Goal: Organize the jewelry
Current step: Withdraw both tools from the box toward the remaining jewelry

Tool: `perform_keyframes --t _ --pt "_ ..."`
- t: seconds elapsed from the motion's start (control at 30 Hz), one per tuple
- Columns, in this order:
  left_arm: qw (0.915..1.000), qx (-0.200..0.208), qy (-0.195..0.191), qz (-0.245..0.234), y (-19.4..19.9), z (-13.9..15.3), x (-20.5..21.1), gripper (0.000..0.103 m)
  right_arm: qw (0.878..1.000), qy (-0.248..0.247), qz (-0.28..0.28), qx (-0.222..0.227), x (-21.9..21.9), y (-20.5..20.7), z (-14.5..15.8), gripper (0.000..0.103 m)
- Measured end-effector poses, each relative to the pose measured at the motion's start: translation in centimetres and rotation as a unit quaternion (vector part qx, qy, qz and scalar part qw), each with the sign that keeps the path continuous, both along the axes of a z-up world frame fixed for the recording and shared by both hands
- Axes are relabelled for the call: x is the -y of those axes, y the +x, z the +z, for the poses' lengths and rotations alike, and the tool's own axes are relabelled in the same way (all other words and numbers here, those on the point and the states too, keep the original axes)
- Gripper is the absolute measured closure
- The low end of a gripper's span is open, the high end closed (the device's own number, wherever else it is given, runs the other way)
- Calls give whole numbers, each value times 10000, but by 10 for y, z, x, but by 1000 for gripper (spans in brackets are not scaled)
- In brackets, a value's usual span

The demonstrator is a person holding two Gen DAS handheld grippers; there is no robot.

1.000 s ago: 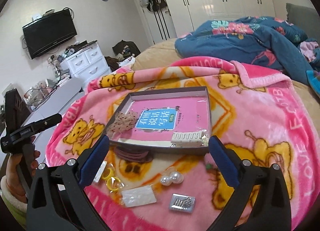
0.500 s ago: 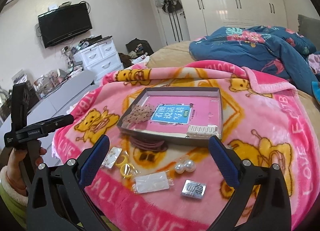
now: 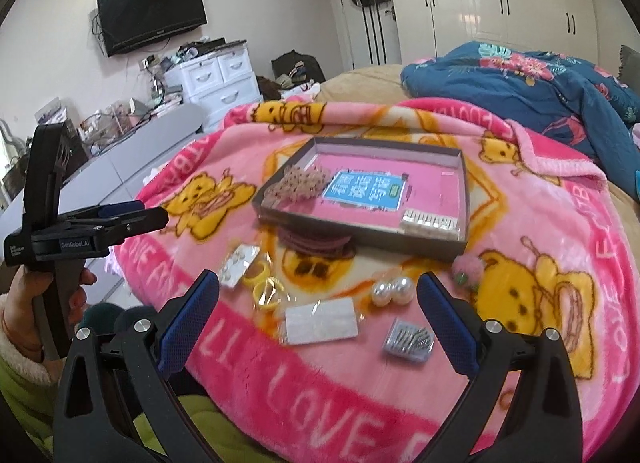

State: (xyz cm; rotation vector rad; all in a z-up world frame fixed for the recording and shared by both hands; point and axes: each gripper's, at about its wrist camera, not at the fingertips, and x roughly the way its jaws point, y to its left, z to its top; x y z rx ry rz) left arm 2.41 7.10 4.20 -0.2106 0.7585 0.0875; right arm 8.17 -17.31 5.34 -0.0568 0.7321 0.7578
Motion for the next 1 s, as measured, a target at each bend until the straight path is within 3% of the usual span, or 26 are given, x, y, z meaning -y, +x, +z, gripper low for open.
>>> perform_keyframes --t 0.33,0.57,1.0 --pt "9993 -365 -82 -36 -8 -29 1 9 9992 -293 147 -226 -8 -7 -25 4" --pt "9973 -549 -437 -230 -5 -47 4 11 9974 -590 244 -326 -17 -7 -45 4" --pt "9915 -828 -798 -613 26 -71 16 44 9919 -1057 619 -348 -52 -2 -81 4"
